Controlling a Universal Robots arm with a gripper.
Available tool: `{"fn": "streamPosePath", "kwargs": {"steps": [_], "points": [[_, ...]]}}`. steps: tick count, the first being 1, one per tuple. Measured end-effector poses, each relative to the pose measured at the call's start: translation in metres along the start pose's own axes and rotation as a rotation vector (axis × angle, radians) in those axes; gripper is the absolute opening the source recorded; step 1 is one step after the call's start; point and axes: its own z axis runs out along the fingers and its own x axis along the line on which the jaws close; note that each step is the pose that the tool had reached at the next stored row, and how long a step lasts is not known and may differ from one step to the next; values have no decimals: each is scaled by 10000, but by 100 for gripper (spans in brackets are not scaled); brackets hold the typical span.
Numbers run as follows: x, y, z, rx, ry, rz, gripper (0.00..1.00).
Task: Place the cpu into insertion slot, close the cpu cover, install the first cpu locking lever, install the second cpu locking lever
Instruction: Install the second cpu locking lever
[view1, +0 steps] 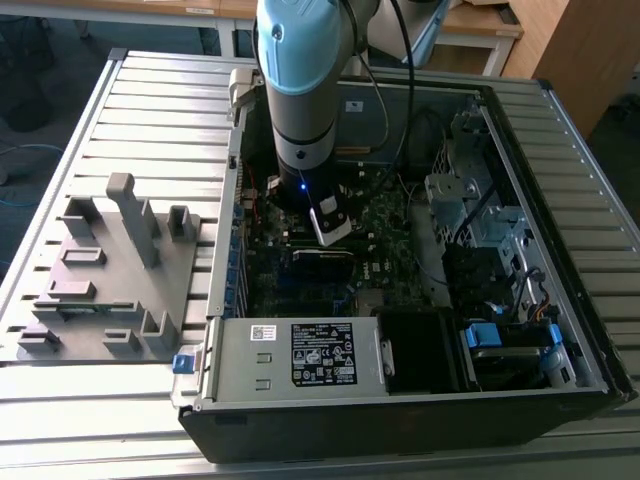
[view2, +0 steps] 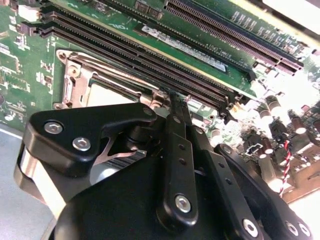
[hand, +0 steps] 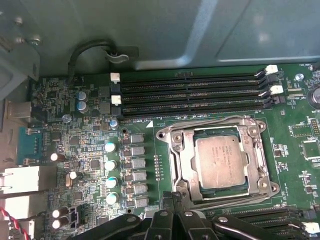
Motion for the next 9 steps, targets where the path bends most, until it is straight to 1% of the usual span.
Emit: {"fn": "streamPosePath", "kwargs": {"steps": [2,8,9], "points": [[-2,5,-16,-2,-2,0,10],[-7,26,-103,2,-1,0,10],[-11,41,-167,3,-1,1,10]]}}
